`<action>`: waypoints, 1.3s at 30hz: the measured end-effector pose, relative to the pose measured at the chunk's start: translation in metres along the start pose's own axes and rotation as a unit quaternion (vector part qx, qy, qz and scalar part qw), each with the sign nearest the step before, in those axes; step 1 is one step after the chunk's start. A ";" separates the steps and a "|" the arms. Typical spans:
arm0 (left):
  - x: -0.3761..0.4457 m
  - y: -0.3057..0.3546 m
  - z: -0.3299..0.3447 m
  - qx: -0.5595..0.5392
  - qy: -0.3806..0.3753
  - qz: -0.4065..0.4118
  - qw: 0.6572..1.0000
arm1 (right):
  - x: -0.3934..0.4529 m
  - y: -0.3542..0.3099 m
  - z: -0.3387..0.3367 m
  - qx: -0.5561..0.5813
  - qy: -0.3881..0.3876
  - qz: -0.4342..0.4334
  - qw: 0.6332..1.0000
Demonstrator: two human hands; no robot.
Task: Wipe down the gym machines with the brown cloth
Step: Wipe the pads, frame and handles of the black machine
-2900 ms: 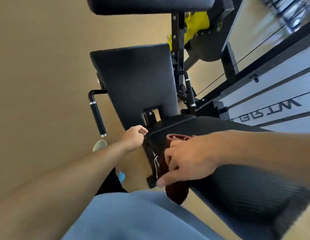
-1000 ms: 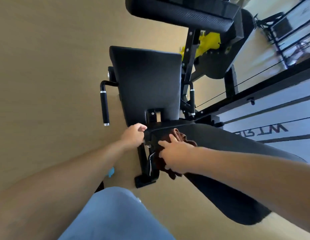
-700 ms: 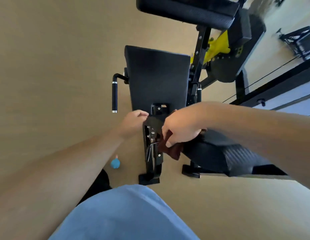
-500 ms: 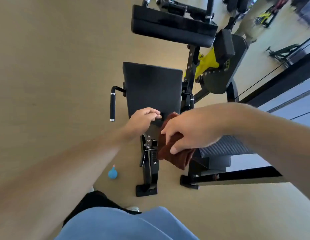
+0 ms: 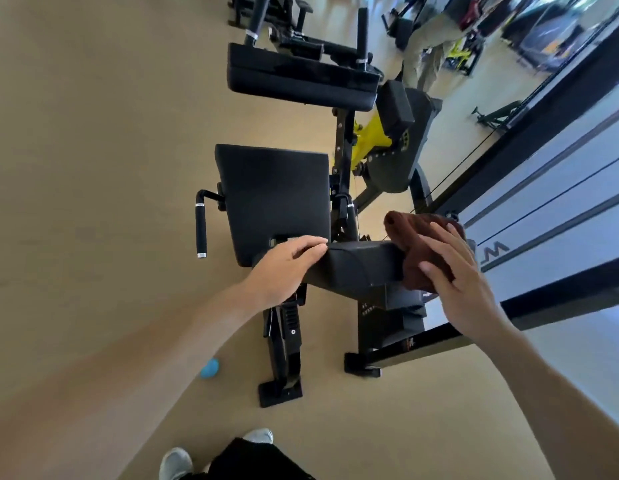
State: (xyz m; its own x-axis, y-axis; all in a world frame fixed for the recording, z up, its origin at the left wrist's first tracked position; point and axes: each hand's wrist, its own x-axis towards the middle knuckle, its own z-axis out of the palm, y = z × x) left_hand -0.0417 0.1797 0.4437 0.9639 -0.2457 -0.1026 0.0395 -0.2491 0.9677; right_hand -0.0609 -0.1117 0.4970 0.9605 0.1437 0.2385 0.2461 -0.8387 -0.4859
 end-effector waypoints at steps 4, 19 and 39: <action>-0.005 0.017 0.010 -0.013 0.028 0.030 0.999 | -0.010 -0.040 0.022 0.006 0.017 0.013 1.000; 0.061 0.116 0.119 0.322 0.230 0.028 0.918 | 0.011 0.072 -0.014 -0.041 0.055 -0.088 0.994; 0.154 0.168 0.189 0.319 -0.192 -0.288 0.882 | 0.058 0.136 -0.021 0.560 -0.047 0.524 0.640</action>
State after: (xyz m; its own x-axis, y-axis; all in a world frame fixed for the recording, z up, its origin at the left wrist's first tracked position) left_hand 0.0636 -0.0768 0.5470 0.6671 -0.1756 -0.7240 0.2181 -0.8832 0.4152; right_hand 0.0255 -0.2281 0.4622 0.6655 -0.1137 -0.7376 -0.6511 0.3948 -0.6483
